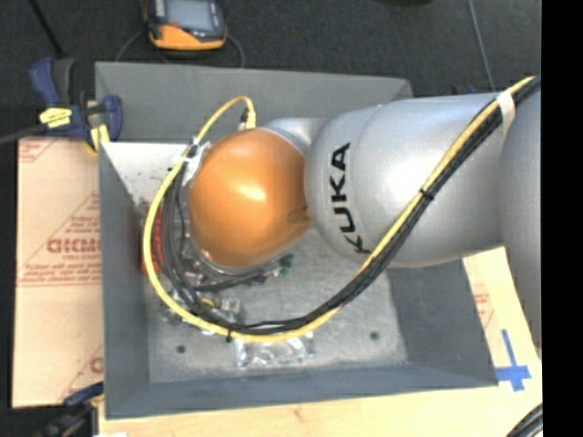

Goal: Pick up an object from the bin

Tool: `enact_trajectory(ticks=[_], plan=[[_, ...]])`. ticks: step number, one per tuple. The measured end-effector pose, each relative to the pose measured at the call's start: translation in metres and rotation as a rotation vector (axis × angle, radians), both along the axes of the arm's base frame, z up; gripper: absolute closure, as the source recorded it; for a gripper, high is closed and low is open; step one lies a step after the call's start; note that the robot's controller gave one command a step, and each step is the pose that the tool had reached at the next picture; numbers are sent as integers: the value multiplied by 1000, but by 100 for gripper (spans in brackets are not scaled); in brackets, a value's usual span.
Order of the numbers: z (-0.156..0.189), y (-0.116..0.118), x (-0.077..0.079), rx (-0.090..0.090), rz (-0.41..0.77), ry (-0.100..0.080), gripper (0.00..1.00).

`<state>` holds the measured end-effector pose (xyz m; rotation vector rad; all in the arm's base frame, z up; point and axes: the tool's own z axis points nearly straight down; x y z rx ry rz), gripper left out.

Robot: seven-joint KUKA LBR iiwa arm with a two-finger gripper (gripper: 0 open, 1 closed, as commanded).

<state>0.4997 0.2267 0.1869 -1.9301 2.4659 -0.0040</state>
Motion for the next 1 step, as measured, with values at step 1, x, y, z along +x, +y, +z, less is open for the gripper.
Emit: enact_trajectory(ticks=[1], plan=[[134,2,-2,1,-25,-1,100]])
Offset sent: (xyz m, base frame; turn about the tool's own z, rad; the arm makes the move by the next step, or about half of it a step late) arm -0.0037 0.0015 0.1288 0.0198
